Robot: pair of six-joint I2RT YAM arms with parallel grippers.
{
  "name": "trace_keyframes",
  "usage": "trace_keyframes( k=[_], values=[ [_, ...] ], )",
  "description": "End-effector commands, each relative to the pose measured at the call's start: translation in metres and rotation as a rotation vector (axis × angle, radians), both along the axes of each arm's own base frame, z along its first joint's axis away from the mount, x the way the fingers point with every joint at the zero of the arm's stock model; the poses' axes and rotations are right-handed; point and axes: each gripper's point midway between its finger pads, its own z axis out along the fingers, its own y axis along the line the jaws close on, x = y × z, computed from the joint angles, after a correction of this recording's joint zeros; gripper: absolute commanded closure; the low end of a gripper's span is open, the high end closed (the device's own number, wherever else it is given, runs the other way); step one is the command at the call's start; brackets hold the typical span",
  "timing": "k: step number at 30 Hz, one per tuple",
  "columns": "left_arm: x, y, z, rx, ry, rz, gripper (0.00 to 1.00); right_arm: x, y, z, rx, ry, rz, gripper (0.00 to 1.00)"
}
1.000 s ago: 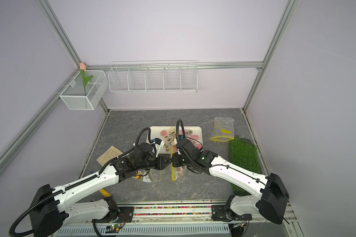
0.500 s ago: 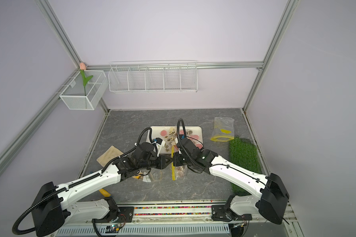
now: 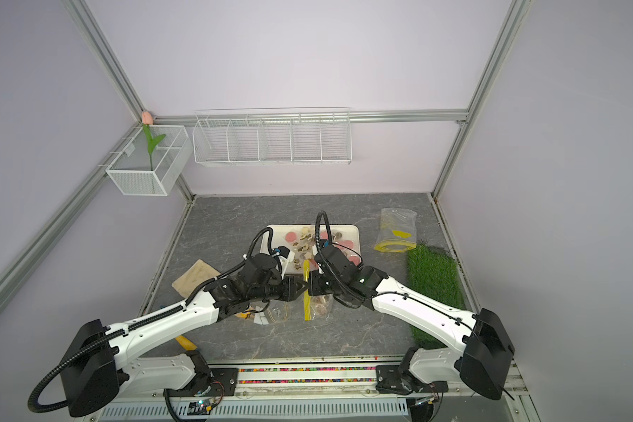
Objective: Pour cookies out of the ziploc bag
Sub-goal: Open the ziploc bag at the center of the board.
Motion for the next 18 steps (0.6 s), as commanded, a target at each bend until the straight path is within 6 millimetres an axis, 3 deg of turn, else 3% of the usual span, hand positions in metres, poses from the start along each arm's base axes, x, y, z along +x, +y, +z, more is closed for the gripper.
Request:
trace_keyframes(
  k=[1, 18],
  values=[
    [0.0039, -0.0105, 0.0151, -0.054, -0.030, -0.014, 0.69, -0.0021, 0.0055, 0.0102, 0.055, -0.009, 0.013, 0.93],
    [0.0064, -0.0038, 0.0215, -0.170, 0.008, 0.042, 0.75, -0.0011, 0.0010, 0.0104, 0.051, -0.012, 0.001, 0.94]
  ],
)
